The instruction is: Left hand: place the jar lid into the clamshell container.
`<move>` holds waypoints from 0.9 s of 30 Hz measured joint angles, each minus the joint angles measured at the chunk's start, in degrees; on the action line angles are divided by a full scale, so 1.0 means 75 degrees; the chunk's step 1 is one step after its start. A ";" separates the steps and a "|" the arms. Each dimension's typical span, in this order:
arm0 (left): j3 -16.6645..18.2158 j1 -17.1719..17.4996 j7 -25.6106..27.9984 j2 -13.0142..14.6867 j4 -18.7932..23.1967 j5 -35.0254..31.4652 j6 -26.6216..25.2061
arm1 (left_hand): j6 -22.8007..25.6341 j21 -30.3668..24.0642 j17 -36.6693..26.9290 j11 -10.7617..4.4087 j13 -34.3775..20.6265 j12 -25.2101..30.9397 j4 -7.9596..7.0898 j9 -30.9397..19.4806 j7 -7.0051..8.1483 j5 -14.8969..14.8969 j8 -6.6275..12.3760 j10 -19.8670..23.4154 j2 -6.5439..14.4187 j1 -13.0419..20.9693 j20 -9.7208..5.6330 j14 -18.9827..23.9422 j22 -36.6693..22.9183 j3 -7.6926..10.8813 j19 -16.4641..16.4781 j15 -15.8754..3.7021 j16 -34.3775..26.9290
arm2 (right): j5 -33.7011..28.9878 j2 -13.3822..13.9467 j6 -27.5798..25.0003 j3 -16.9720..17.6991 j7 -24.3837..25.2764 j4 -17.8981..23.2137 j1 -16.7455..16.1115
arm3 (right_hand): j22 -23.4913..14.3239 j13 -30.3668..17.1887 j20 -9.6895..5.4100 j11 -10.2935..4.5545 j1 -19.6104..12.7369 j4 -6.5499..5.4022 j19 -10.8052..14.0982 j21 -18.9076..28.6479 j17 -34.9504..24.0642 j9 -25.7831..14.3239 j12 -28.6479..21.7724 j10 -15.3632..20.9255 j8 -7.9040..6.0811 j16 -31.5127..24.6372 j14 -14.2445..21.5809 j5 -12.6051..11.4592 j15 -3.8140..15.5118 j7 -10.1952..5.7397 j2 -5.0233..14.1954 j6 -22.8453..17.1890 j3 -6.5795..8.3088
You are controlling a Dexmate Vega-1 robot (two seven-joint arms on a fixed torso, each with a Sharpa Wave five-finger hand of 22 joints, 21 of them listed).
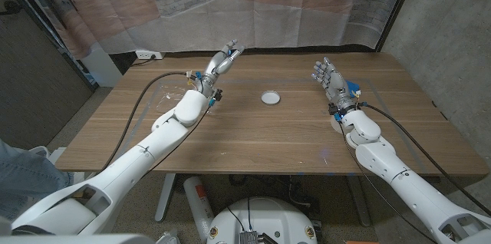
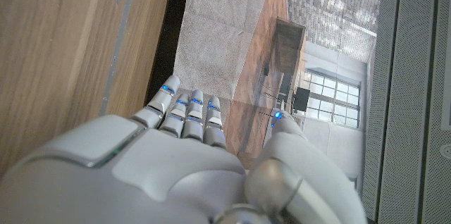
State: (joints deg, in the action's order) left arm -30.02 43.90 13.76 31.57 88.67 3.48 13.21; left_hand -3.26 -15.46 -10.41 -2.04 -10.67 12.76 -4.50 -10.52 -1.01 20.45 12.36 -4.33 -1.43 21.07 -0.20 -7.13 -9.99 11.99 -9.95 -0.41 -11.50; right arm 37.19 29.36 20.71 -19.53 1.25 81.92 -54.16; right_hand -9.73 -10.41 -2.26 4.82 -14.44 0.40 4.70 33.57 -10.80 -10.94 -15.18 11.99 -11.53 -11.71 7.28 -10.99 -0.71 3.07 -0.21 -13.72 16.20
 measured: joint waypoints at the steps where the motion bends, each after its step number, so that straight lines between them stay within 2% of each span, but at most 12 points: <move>1: -0.0019 -0.0016 0.0016 -0.0002 0.0005 -0.0054 -0.0018 | 0.0000 0.0000 0.0000 0.0000 0.0000 0.0000 0.0007 0.0000 0.0000 0.0000 0.0000 0.0000 0.0032 0.0032 0.0000 0.0000 0.0000 0.0007 0.0000 0.0000 0.0000 | 0.0000 -0.0009 0.0014 0.0001 0.0005 -0.0003 -0.0003 | 0.0000 0.0000 0.0014 0.0000 0.0000 0.0000 0.0039 -0.0014 0.0000 0.0000 0.0000 0.0000 0.0000 0.0000 0.0000 0.0000 0.0000 0.0000 0.0000 0.0000 0.0000; 19: -0.0237 -0.0175 0.0280 -0.0023 0.0109 -0.0769 -0.0313 | -0.0001 0.0058 0.0000 -0.0002 0.0000 0.0000 0.0096 0.0000 0.0000 0.0045 0.0000 0.0002 0.0060 0.0181 0.0000 0.0000 0.0000 0.0033 0.0000 0.0000 0.0000 | 0.0004 -0.0114 0.0153 0.0002 -0.0004 -0.0084 0.0009 | 0.0000 0.0000 0.0027 0.0000 -0.0041 -0.0001 0.0050 -0.0073 0.0001 0.0000 -0.0001 -0.0001 0.0000 0.0000 0.0027 0.0000 0.0027 0.0000 0.0041 0.0000 0.0000; 27: -0.0365 -0.0236 0.0520 -0.0077 0.0107 -0.1157 -0.0344 | 0.0193 0.0087 0.0000 -0.0028 -0.0001 0.0000 0.0149 0.0000 -0.0001 0.0045 0.0000 0.0220 0.0093 0.0293 0.0000 0.0155 0.0000 0.0086 0.0000 0.0041 0.0000 | 0.0025 -0.0132 0.0194 0.0006 -0.0027 -0.0100 0.0011 | 0.0001 -0.0016 0.0026 -0.0014 -0.0041 -0.0001 0.0134 -0.0102 0.0001 0.0000 -0.0001 0.0096 0.0000 0.0000 0.0097 0.0000 0.0013 0.0002 0.0041 -0.0001 0.0000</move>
State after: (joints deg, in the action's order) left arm -32.77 42.13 17.66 30.99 89.47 -5.20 10.63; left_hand -1.81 -14.80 -10.42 -2.25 -10.68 12.76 -3.38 -10.52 -1.02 20.79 12.36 -2.68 -0.74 23.26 -0.20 -5.97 -9.99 12.64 -9.95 -0.11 -11.50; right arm 37.38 28.36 22.16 -19.48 1.04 81.17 -54.08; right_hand -9.73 -10.53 -2.06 4.72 -14.74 0.40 5.70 32.81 -10.80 -10.94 -15.19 12.71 -11.53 -11.72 8.01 -10.99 -0.61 3.09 0.10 -13.73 16.20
